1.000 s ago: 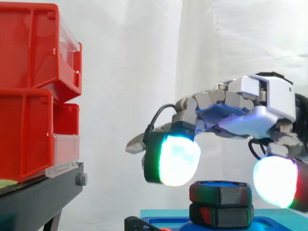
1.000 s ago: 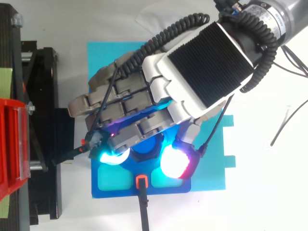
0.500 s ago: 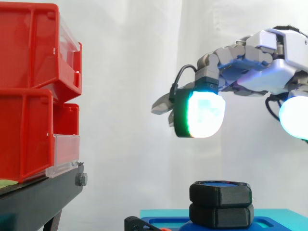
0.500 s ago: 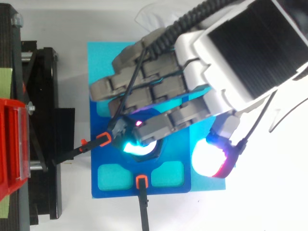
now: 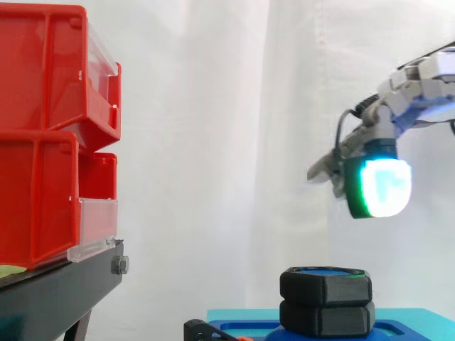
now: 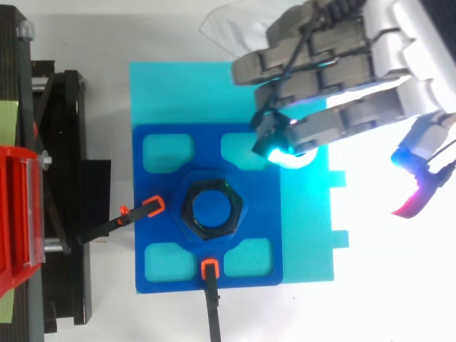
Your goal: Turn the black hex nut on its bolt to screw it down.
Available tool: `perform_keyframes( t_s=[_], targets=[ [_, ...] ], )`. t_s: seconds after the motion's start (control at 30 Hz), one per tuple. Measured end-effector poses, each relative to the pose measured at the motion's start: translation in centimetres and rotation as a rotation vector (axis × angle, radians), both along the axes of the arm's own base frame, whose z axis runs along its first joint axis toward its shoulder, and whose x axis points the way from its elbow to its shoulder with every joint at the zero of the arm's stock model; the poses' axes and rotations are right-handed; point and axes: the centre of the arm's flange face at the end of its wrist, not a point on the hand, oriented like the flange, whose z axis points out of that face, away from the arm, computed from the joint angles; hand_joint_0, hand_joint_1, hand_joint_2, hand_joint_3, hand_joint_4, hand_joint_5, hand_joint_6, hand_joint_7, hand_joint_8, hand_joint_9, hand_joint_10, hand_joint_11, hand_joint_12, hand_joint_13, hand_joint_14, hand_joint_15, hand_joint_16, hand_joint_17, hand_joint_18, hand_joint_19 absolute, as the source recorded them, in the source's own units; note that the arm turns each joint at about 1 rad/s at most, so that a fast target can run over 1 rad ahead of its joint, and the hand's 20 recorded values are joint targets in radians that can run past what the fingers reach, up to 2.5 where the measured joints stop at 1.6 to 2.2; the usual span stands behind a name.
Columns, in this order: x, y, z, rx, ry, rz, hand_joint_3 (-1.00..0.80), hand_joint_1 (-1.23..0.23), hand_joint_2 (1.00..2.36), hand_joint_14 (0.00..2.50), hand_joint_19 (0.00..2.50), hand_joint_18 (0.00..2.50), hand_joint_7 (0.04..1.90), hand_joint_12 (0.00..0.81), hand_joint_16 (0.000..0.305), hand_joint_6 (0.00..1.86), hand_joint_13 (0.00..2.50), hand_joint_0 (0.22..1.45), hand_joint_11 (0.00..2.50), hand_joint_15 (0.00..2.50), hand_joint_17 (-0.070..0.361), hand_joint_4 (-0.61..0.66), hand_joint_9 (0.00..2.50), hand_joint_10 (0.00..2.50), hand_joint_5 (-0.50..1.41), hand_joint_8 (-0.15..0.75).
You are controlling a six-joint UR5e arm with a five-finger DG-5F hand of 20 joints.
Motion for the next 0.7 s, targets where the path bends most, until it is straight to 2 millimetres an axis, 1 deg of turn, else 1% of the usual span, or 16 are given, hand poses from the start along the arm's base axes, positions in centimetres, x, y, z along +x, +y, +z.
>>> perform_keyframes(
  t_s=[0.2, 0.43, 0.47, 0.5, 0.53, 0.63, 0.7],
  targets=[
    [-4.3, 0.1, 2.2, 0.001, -0.028, -0.061, -0.50, -0.54, 1.00, 0.00, 0.47, 0.51, 0.99, 0.415, 0.065, 0.50, 0.38, 0.47, 0.34, 0.07, 0.147, 0.37, 0.61, 0.01, -0.13, 0.374],
    [-9.8, 0.4, 5.4, -0.005, -0.126, -0.168, -0.50, -0.54, 1.00, 0.00, 0.46, 0.49, 0.99, 0.413, 0.065, 0.50, 0.33, 0.48, 0.34, 0.06, 0.145, 0.37, 0.61, 0.01, -0.13, 0.371],
    [-10.5, 0.5, 5.5, -0.001, -0.133, -0.180, -0.50, -0.54, 1.00, 0.00, 0.47, 0.48, 0.98, 0.412, 0.064, 0.50, 0.32, 0.48, 0.33, 0.05, 0.145, 0.37, 0.61, 0.01, -0.13, 0.372],
    [-11.1, 0.5, 5.4, 0.005, -0.133, -0.193, -0.50, -0.54, 1.00, 0.00, 0.46, 0.48, 0.96, 0.410, 0.064, 0.50, 0.31, 0.48, 0.32, 0.04, 0.144, 0.36, 0.60, 0.01, -0.13, 0.370],
    [-11.9, 0.6, 4.8, 0.018, -0.119, -0.210, -0.50, -0.54, 1.00, 0.00, 0.46, 0.47, 0.96, 0.409, 0.064, 0.50, 0.31, 0.48, 0.33, 0.05, 0.144, 0.36, 0.60, 0.01, -0.14, 0.369],
    [-13.4, 0.6, 2.5, 0.070, -0.044, -0.251, -0.50, -0.54, 1.00, 0.00, 0.47, 0.45, 0.95, 0.402, 0.062, 0.50, 0.30, 0.49, 0.33, 0.05, 0.140, 0.35, 0.59, 0.01, -0.14, 0.362],
    [-13.8, 0.5, 1.5, 0.108, -0.003, -0.281, -0.50, -0.54, 1.00, 0.00, 0.47, 0.45, 0.95, 0.400, 0.062, 0.50, 0.29, 0.49, 0.32, 0.05, 0.139, 0.35, 0.59, 0.01, -0.14, 0.361]
  ],
)
